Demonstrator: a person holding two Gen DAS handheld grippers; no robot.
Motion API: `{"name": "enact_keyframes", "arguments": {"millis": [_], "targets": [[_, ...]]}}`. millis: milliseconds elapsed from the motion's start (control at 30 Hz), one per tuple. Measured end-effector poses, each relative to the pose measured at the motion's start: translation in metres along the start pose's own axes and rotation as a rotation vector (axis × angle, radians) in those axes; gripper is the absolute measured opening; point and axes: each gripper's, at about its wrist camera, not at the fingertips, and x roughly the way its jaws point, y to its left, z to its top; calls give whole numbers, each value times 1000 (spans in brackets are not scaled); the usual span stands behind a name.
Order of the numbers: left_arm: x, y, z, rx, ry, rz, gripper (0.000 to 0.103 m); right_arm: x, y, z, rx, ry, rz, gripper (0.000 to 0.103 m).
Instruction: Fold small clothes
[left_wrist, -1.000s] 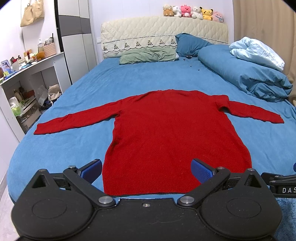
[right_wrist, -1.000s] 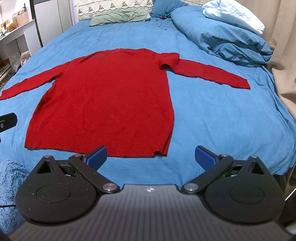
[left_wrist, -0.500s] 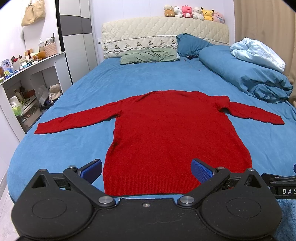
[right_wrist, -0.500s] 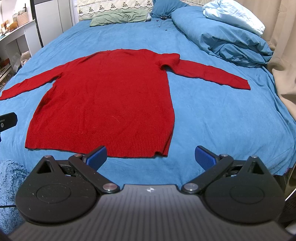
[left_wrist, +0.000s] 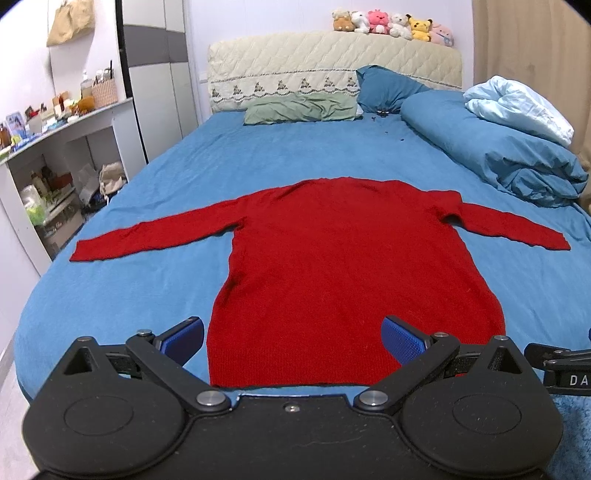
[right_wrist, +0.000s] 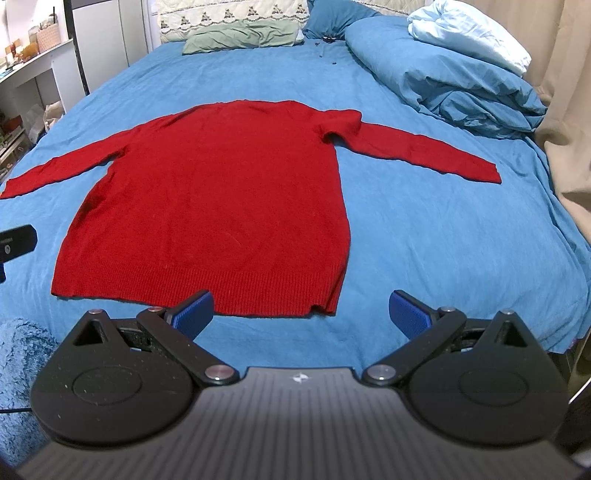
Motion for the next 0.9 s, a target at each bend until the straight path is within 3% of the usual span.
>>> {"name": "enact_keyframes", "arguments": {"millis": [167,433,633,767,900], "targets": [[5,-3,24,16,-22,-1,103,6,-10,13,30,-2,-2,103],[55,-34,122,77,-125,-44,103,44,-71,69,186,-43,-66,103],[143,-89,184,150,-130,-113,103,99,-141,112,380,-80,-104,103],[214,-131,207,181,-65,-187,103,151,-186,129,487,-76,-148,103],[284,-174,214,227,-28,-215,103,205,-224,132,582,-74,-180,103]]}}
